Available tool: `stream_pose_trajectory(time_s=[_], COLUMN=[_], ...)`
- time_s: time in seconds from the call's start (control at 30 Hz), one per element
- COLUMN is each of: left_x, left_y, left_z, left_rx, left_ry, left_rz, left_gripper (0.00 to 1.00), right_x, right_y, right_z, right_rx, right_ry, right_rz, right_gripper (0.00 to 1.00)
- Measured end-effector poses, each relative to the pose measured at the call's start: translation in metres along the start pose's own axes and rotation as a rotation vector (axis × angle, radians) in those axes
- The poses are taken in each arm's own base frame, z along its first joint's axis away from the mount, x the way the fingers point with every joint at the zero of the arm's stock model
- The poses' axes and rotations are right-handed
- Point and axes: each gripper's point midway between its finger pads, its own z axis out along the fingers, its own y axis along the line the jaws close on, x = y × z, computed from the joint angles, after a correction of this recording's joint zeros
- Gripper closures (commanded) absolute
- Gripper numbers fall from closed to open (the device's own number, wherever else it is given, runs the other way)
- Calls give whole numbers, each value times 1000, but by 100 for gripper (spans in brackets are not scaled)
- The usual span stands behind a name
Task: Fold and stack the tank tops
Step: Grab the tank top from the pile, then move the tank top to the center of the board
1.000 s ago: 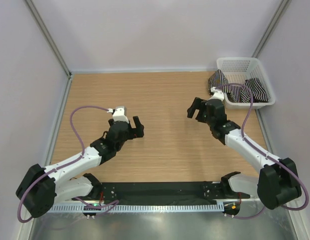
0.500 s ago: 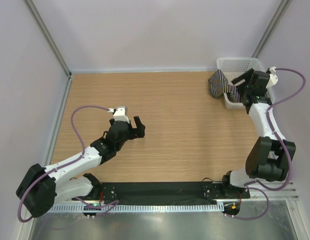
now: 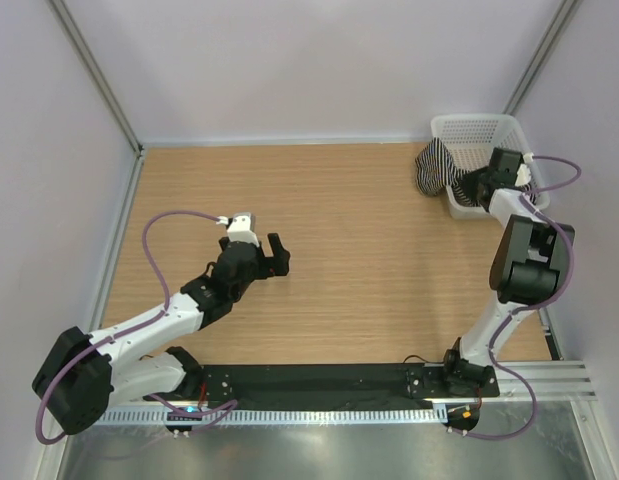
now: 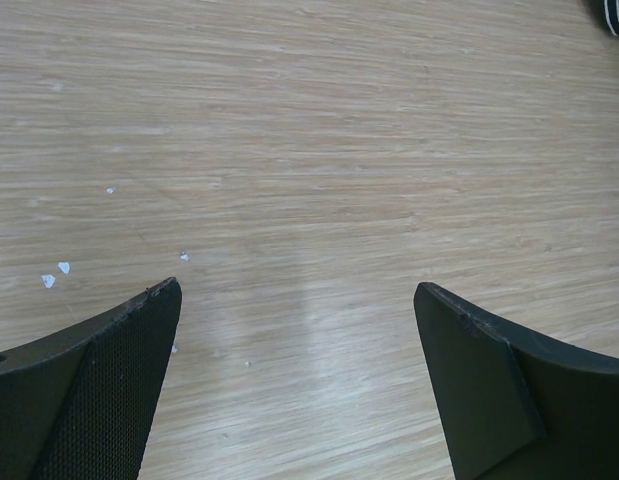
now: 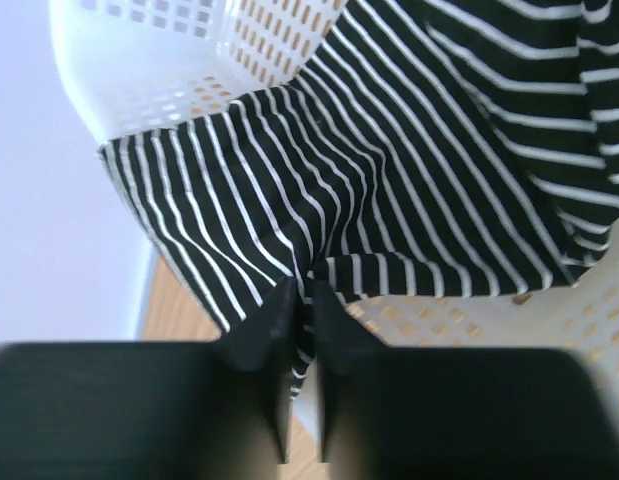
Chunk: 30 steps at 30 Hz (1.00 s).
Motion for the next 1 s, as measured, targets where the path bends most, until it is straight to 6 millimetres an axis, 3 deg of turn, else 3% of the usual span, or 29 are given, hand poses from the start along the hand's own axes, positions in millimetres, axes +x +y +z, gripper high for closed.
stream_pose_trajectory(time_s=[0.1, 0.2, 0.27, 0.33, 0.43, 0.5, 0.57, 0.67, 0.73, 0.8, 0.83, 0.9, 1.0], left_x=[0, 0, 0, 0, -1, -3, -6, -14, -20, -25, -26, -26, -22], left_y=[0, 0, 0, 0, 2, 6, 10, 16, 19, 22, 24, 29, 39], left_z=[0, 0, 0, 0, 0, 0, -1, -8, -12, -15, -16, -16, -17], left_rx=[0, 0, 0, -1, -11, -31, -49, -68, -79, -96, -106, -131, -185], left_ry=[0, 0, 0, 0, -5, -16, -31, -76, -103, -126, -133, -136, -130], left_rz=[3, 4, 4, 4, 5, 6, 4, -10, -21, -30, -34, -41, -41], left_gripper=[1, 0, 0, 1, 0, 0, 0, 0, 0, 0, 0, 0, 1], right_x=[-2, -12, -21, -29, -26, -2, 28, 77, 100, 122, 131, 151, 188], right_y=[-3, 8, 32, 68, 132, 186, 225, 255, 250, 229, 217, 190, 131], right_z=[1, -12, -33, -62, -123, -185, -243, -325, -348, -343, -335, -315, -266], right_rx=[19, 22, -20, -89, -236, -401, -578, -818, -882, -853, -820, -736, -549], right_ry=[-15, -66, -108, -160, -237, -258, -231, -135, -64, 37, 83, 182, 351], right_rz=[-5, -59, -112, -181, -314, -422, -505, -644, -723, -813, -854, -916, -995], right_gripper=[99, 99, 99, 99, 99, 99, 99, 99, 99, 96, 85, 40, 26])
